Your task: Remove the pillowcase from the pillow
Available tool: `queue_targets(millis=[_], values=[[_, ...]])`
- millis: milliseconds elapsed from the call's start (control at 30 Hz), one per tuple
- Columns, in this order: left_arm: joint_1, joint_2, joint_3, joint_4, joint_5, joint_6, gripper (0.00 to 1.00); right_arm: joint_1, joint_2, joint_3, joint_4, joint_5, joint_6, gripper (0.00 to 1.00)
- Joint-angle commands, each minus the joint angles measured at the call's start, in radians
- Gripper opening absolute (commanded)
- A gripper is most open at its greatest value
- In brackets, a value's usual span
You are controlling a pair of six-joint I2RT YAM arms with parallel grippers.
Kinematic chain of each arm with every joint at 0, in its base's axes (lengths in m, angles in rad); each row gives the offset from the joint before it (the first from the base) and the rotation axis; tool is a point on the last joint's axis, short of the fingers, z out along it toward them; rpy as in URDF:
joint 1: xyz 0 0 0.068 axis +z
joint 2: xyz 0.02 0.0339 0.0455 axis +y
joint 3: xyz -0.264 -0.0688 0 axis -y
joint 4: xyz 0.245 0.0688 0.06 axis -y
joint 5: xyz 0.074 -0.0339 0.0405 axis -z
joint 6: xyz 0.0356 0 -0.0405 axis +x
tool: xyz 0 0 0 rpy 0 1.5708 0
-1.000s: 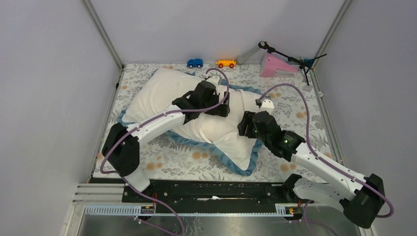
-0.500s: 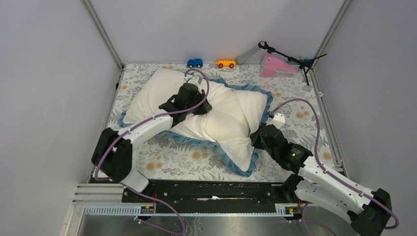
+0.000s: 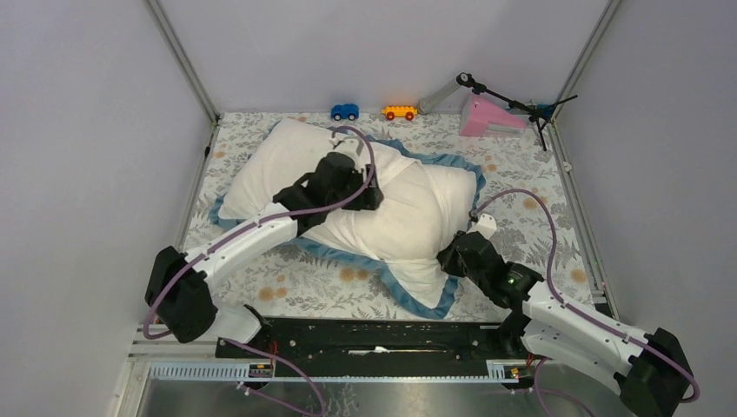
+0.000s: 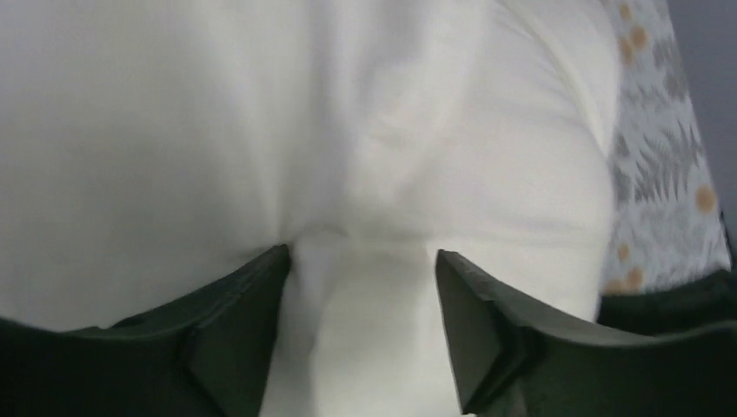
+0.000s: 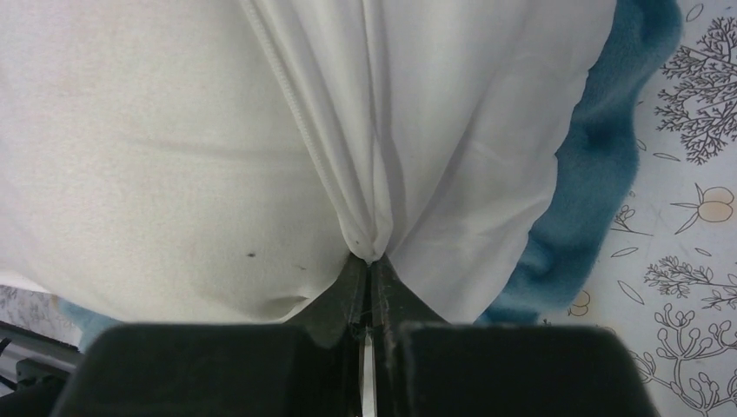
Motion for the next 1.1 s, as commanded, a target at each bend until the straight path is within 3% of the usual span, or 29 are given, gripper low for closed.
queue_targets(millis=[0,133,200,333,533,700,733,833,900,967,1067], values=[[-0.172,-0.069,0.102,-0.062,-0.032,0.114,0.73,-0.002,-0.039,0.002,-0.027,-0.018,-0.044,0.0],[-0.3,-0.049,0.145,-0.059,-0.011,0.172,0.85,-0.001,-0.11,-0.01,-0.026,0.02,-0.042,0.0],[-0.332,-0.01,0.164,-0.059,-0.02,0.194,0.98,-0.002,-0.15,-0.02,-0.027,0.036,-0.036,0.0],[-0.342,0.085,0.208,-0.071,-0.018,0.193,0.99,-0.002,-0.2,-0.036,-0.027,0.041,-0.021,0.0],[-0.372,0.285,0.313,-0.141,-0.171,0.227,0.99,-0.002,-0.22,-0.051,-0.026,0.029,0.002,0.0],[-0.366,0.431,0.352,-0.198,-0.196,0.172,0.99,-0.002,-0.214,-0.062,-0.026,0.032,0.008,0.0],[-0.356,0.437,0.341,-0.194,-0.204,0.15,0.92,-0.002,-0.207,-0.063,-0.026,0.03,0.011,0.0],[-0.298,0.368,0.264,-0.143,-0.233,0.092,0.44,-0.003,-0.17,-0.072,-0.023,0.006,0.018,0.0],[-0.257,0.277,0.189,-0.071,-0.229,0.075,0.18,-0.002,-0.127,-0.078,-0.006,-0.034,-0.004,0.0],[-0.221,0.195,0.136,-0.01,-0.219,0.069,0.07,-0.002,-0.073,-0.07,-0.018,-0.058,-0.026,0.0],[-0.17,0.126,0.118,0.007,-0.241,0.054,0.06,-0.003,-0.007,-0.05,-0.031,-0.114,-0.046,0.0]])
